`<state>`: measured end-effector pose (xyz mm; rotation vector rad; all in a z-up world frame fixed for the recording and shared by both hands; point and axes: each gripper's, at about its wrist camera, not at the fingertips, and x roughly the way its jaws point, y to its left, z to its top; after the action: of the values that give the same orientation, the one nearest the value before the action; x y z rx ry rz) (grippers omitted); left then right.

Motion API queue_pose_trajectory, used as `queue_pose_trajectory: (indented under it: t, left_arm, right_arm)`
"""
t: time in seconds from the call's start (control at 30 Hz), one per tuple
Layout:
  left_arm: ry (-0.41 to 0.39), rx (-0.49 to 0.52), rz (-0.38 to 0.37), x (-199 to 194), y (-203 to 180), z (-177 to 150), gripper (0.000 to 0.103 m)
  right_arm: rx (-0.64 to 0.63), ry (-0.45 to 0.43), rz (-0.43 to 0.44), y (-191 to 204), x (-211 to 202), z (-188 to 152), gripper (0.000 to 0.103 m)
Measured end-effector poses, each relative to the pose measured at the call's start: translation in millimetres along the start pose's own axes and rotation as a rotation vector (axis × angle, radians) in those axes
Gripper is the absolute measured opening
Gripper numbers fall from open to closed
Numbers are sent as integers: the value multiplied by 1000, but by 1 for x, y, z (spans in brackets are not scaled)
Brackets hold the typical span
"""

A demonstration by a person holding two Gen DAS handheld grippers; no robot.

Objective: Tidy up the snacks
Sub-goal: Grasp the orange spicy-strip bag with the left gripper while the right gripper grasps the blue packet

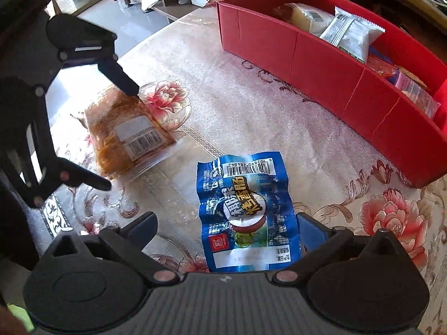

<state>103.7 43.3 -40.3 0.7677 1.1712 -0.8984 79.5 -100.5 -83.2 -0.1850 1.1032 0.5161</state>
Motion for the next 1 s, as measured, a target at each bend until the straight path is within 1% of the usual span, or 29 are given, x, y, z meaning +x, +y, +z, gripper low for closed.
queue_pose_trajectory:
  t: [0.03,0.1,0.2,0.27,0.33,0.37,0.4,0.47,0.5,0.57,0.6,0.63,0.67,0.7,0.73,0.77,0.8,0.87,0.93,1.0]
  left_arm:
    - [10,29,10,-2,0,2,102]
    - [43,100,5,-3,-2,7,102]
    - [103,184,-7,2,-8,7,103]
    - [116,222,-16,3,-10,8,103]
    - [130,236,-24,2,-9,11,103]
    - [111,212,-21,-1,-8,12,103]
    - [85,140,-36,-2,-4,12,103]
    - [62,-65,-119,3,3,7,103]
    - [27,-142,-121,1,3,1,103]
    - [-8,-196,-81,-4,-6,-10,102]
    - [-20,-245,-66,-8,-9,-16,102]
    - [-22,-312,-70,-12,-10,-21,102]
    - [-15,-384,-89,-14,-11,-27,102]
    - [-8,-433,-118,-17,-12,-32,102]
    - [7,-450,-142,-19,-16,-36,102]
    - [35,-429,-142,-20,-25,-39,101]
    - [58,-386,-128,-22,-35,-39,101]
    - [77,-280,-87,-27,-49,-33,100]
    - [42,-189,-35,-34,-54,-22,101]
    - [11,-166,8,-33,-48,-10,103]
  right_arm:
    - [-7,-1,-7,1,0,-1,101]
    - [-19,9,-11,2,-2,-1,101]
    - [-16,18,7,-3,-2,0,101]
    - [-24,25,8,-3,-2,0,101]
    - [-35,35,7,-3,-1,1,101]
    - [-34,38,10,-3,-1,2,101]
    - [-24,36,16,-4,-1,3,101]
    - [3,35,29,-7,-2,5,101]
    - [14,32,34,-8,-1,6,101]
    - [17,19,42,-9,-2,3,101]
    - [6,16,40,-8,-3,1,101]
    - [-8,15,34,-6,-4,0,101]
    - [-18,18,19,-4,-3,-1,101]
    - [-23,20,8,-2,-3,-2,101]
    - [-35,24,-4,0,-3,-3,100]
    - [-50,29,-10,2,-2,-3,100]
    - [-61,32,-15,2,-2,-3,100]
    - [-61,38,-21,2,-4,-4,99]
    - [-43,41,-20,-1,-7,-5,97]
    - [-19,41,-7,-6,-9,-5,97]
